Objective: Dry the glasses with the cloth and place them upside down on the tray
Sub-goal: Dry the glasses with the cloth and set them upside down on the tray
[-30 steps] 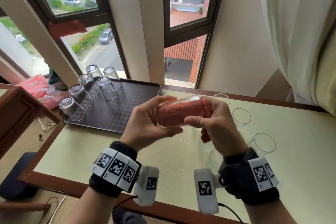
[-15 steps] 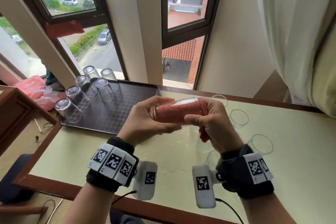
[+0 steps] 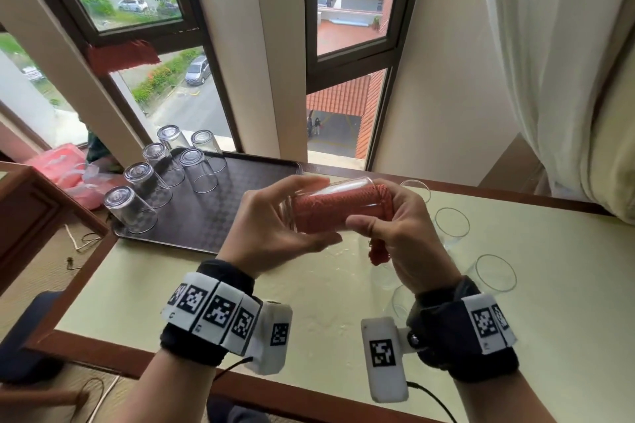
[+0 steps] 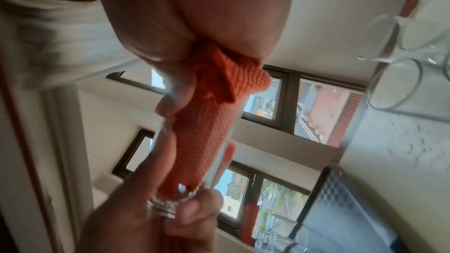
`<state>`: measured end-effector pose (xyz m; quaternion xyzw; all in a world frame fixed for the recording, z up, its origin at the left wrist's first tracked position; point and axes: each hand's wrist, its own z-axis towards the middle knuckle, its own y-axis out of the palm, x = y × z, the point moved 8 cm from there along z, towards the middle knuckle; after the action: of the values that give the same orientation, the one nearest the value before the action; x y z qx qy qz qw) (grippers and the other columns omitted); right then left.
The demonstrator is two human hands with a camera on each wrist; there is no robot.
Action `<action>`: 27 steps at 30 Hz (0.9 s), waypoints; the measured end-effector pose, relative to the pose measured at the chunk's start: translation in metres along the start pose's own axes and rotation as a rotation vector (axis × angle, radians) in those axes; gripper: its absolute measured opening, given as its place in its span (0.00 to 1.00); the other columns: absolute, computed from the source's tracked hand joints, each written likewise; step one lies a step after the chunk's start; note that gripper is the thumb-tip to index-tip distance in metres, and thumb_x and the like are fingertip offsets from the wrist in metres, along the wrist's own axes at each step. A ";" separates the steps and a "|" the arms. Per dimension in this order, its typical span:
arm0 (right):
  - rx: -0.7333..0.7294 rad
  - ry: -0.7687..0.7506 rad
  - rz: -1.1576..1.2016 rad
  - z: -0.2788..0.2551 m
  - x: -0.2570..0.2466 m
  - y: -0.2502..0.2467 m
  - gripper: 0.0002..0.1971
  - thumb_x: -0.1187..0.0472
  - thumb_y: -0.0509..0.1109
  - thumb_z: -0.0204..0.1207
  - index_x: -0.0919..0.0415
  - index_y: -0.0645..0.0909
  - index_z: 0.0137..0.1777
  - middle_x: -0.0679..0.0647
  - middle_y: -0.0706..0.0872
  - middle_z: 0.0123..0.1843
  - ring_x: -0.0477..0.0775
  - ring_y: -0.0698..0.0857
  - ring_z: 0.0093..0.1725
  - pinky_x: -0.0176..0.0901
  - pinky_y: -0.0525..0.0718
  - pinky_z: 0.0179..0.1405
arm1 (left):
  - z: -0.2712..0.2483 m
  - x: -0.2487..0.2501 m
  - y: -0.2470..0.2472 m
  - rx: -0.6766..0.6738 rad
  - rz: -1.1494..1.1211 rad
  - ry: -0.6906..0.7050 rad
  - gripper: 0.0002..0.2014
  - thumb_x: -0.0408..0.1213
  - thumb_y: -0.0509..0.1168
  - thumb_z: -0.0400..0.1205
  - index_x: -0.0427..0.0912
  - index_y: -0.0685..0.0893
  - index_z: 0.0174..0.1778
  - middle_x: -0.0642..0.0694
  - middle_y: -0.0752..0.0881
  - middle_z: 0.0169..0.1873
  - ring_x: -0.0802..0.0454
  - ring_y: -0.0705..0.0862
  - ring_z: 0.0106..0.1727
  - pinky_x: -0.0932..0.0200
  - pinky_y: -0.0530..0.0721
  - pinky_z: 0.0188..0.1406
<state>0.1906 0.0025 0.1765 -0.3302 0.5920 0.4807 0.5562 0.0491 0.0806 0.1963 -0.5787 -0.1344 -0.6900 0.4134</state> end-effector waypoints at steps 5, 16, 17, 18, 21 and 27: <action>0.007 -0.067 -0.028 -0.007 -0.005 0.005 0.20 0.90 0.68 0.66 0.64 0.82 0.46 0.46 0.90 0.33 0.41 0.87 0.33 0.30 0.83 0.30 | -0.004 -0.028 0.008 -0.027 -0.348 -0.347 0.35 0.57 0.87 0.51 0.56 0.89 0.56 0.48 0.92 0.49 0.44 0.90 0.43 0.56 0.90 0.37; 0.041 0.043 0.058 -0.007 0.006 -0.004 0.16 0.67 0.72 0.64 0.67 0.82 0.53 0.65 0.86 0.46 0.67 0.83 0.45 0.57 0.81 0.37 | 0.002 -0.017 0.009 -0.048 -0.208 -0.205 0.32 0.34 0.84 0.62 0.43 0.85 0.63 0.42 0.90 0.56 0.48 0.93 0.50 0.60 0.91 0.45; 0.047 0.031 0.061 -0.008 0.006 -0.004 0.15 0.68 0.72 0.64 0.66 0.82 0.53 0.63 0.87 0.44 0.65 0.83 0.43 0.56 0.81 0.35 | 0.003 -0.019 0.010 -0.063 -0.252 -0.232 0.33 0.37 0.87 0.61 0.43 0.85 0.63 0.41 0.90 0.54 0.47 0.93 0.47 0.59 0.91 0.42; 0.048 0.008 0.053 -0.008 0.005 -0.004 0.14 0.71 0.72 0.65 0.64 0.82 0.52 0.58 0.88 0.42 0.60 0.84 0.40 0.50 0.83 0.32 | 0.004 -0.023 0.010 -0.062 -0.301 -0.279 0.35 0.43 0.88 0.59 0.45 0.85 0.62 0.41 0.91 0.52 0.48 0.92 0.41 0.59 0.91 0.37; 0.031 -0.049 -0.001 -0.004 0.000 -0.004 0.15 0.79 0.72 0.67 0.63 0.84 0.49 0.50 0.89 0.37 0.45 0.86 0.34 0.34 0.83 0.28 | 0.001 -0.035 0.012 -0.028 -0.399 -0.436 0.42 0.62 0.87 0.49 0.48 0.87 0.58 0.44 0.92 0.42 0.49 0.83 0.27 0.63 0.83 0.21; -0.027 0.010 -0.005 -0.004 0.007 -0.001 0.22 0.61 0.78 0.60 0.61 0.82 0.56 0.56 0.89 0.45 0.56 0.86 0.43 0.44 0.86 0.37 | 0.004 -0.013 0.006 0.029 -0.192 -0.234 0.30 0.39 0.86 0.60 0.42 0.86 0.57 0.43 0.92 0.43 0.51 0.91 0.34 0.59 0.90 0.31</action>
<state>0.1888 -0.0009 0.1691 -0.3415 0.5874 0.4856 0.5501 0.0560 0.0850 0.1837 -0.6337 -0.2464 -0.6520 0.3354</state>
